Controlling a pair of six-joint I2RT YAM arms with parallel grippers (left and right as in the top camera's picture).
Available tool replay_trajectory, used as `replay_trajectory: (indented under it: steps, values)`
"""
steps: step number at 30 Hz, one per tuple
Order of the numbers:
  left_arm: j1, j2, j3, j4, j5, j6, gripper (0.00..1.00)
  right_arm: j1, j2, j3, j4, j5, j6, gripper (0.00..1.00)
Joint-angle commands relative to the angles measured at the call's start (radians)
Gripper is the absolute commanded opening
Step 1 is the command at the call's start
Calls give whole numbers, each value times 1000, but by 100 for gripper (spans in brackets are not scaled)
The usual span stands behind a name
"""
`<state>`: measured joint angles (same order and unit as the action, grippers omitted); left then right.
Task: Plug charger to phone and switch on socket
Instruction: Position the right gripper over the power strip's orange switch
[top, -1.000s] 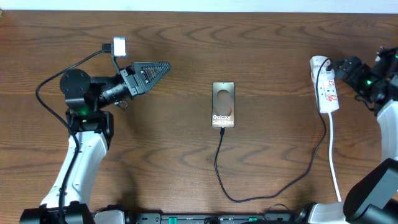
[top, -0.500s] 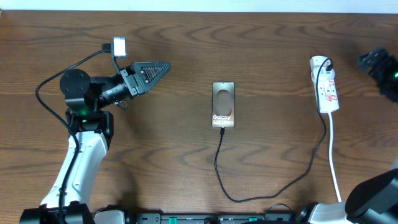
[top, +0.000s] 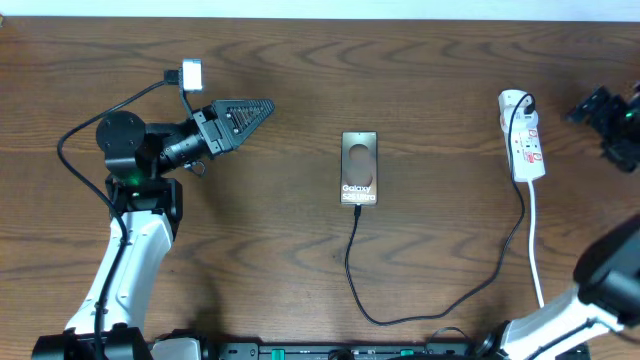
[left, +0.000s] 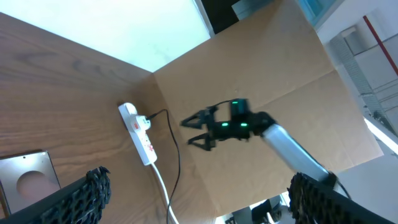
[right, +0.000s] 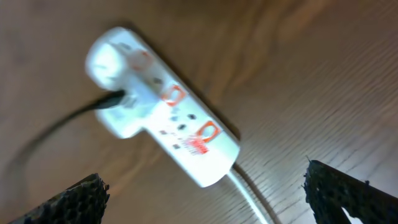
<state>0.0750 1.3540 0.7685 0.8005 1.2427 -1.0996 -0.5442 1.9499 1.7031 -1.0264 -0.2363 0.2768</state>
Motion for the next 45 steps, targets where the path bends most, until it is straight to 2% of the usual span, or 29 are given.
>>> replay_trajectory:
  steps: [1, 13, 24, 37, 45]
  values:
    - [3, -2, 11, 5, -5, 7, 93, -4, 81, 4, -5, 23, -16, 99]
    - [3, -2, 11, 5, -5, 7, 93, -2, 211, 3, 26, 103, -15, 99]
    - [3, -2, 11, 5, -5, 7, 93, 50, 212, 1, 69, 104, -16, 99]
    - [3, -2, 11, 5, -5, 7, 93, 118, 212, -18, 106, 290, -15, 99]
    - [3, -2, 11, 5, -5, 7, 93, 118, 212, -44, 152, 295, -8, 99]
